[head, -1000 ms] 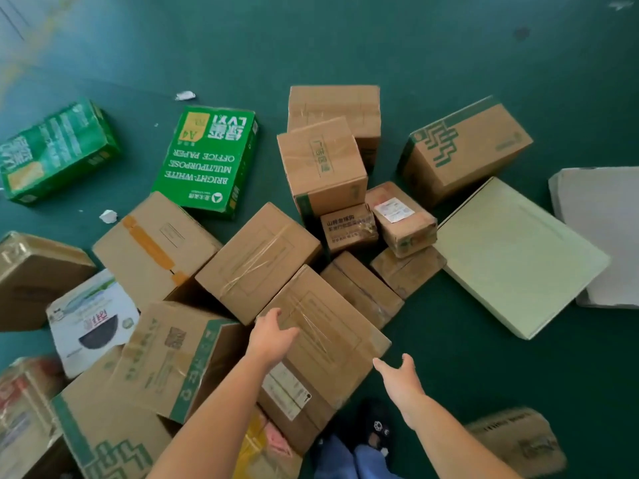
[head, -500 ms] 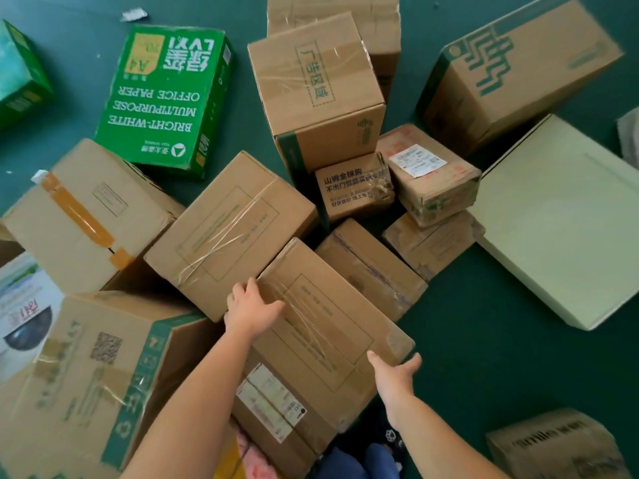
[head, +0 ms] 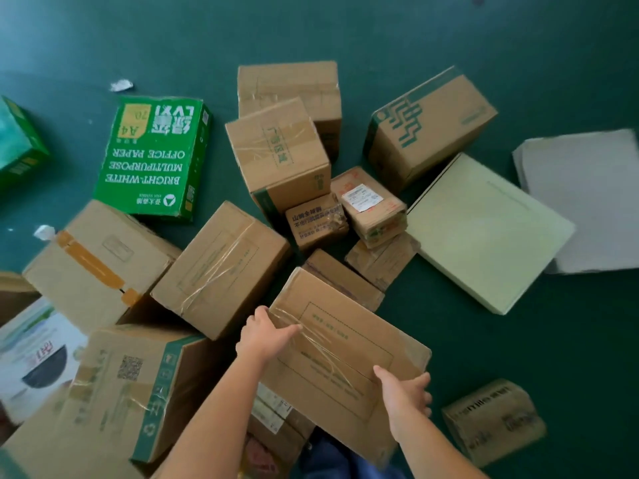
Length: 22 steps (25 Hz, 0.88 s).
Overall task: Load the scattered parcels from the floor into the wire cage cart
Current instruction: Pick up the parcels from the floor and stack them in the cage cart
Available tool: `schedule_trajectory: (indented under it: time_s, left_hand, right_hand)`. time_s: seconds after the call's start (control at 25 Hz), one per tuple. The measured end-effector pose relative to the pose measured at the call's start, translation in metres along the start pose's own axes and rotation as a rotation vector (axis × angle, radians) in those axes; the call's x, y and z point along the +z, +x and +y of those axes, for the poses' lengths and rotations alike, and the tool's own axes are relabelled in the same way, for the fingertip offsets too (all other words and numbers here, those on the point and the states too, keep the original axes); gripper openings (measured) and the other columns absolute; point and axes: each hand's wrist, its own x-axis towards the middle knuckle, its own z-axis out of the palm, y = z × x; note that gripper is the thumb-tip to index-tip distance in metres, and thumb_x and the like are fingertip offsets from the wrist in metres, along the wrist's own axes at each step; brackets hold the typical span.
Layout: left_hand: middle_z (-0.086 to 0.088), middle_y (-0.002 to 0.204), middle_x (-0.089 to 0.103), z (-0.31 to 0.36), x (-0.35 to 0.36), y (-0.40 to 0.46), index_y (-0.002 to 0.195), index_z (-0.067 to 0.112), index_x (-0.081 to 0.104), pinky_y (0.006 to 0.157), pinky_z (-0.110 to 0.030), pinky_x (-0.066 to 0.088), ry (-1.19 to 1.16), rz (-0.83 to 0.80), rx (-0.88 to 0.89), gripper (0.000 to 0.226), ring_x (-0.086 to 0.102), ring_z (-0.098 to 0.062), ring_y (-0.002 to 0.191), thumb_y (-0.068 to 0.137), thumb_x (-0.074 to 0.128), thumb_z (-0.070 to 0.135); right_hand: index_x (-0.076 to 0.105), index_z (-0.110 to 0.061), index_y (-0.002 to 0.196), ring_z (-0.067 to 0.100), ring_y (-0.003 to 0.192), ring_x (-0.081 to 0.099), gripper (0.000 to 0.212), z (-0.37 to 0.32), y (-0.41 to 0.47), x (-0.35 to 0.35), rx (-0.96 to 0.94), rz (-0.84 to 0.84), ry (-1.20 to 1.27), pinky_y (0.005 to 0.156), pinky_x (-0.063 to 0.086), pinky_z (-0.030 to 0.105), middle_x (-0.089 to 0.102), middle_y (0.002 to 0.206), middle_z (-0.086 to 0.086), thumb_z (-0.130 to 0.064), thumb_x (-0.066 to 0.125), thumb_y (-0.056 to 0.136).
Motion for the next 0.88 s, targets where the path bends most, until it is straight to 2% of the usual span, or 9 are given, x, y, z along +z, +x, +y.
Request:
schedule_trajectory:
  time_s: [0.12, 0.44, 0.68, 0.88]
  left_hand:
    - [-0.011, 0.145, 0.030, 0.032, -0.031, -0.067, 0.150, 0.019, 0.019, 0.098, -0.043, 0.043, 0.013, 0.016, 0.076, 0.089, 0.043, -0.030, 0.125, 0.082, 0.067, 0.053]
    - [-0.013, 0.143, 0.043, 0.094, -0.102, -0.249, 0.144, 0.008, 0.026, 0.107, -0.046, 0.038, -0.138, -0.060, 0.281, 0.079, 0.045, -0.031, 0.129, 0.085, 0.069, 0.040]
    - [-0.013, 0.139, 0.046, 0.114, -0.110, -0.353, 0.143, 0.008, 0.027, 0.104, -0.045, 0.040, -0.163, -0.087, 0.425, 0.078, 0.047, -0.031, 0.126, 0.086, 0.069, 0.041]
    - [-0.013, 0.137, 0.048, 0.111, -0.089, -0.429, 0.144, 0.007, 0.026, 0.101, -0.045, 0.043, -0.131, -0.074, 0.504, 0.083, 0.050, -0.030, 0.122, 0.084, 0.069, 0.047]
  right_hand:
    - [0.009, -0.018, 0.153, 0.037, 0.137, 0.023, 0.103, -0.013, -0.048, -0.063, -0.113, 0.013, 0.005, 0.108, 0.031, 0.050, 0.025, 0.152, 0.013, -0.043, 0.075, 0.079]
    - [0.004, -0.026, 0.153, 0.031, 0.136, 0.026, 0.099, -0.016, -0.194, -0.228, -0.381, 0.153, 0.073, 0.104, 0.036, 0.046, 0.032, 0.153, 0.004, -0.046, 0.070, 0.082]
    - [0.005, -0.028, 0.153, 0.030, 0.135, 0.027, 0.096, 0.022, -0.256, -0.320, -0.453, 0.248, 0.205, 0.105, 0.036, 0.047, 0.035, 0.150, 0.003, -0.047, 0.068, 0.083]
    - [0.007, -0.029, 0.152, 0.030, 0.133, 0.029, 0.092, 0.083, -0.279, -0.378, -0.517, 0.277, 0.277, 0.101, 0.038, 0.045, 0.038, 0.148, 0.004, -0.045, 0.067, 0.084]
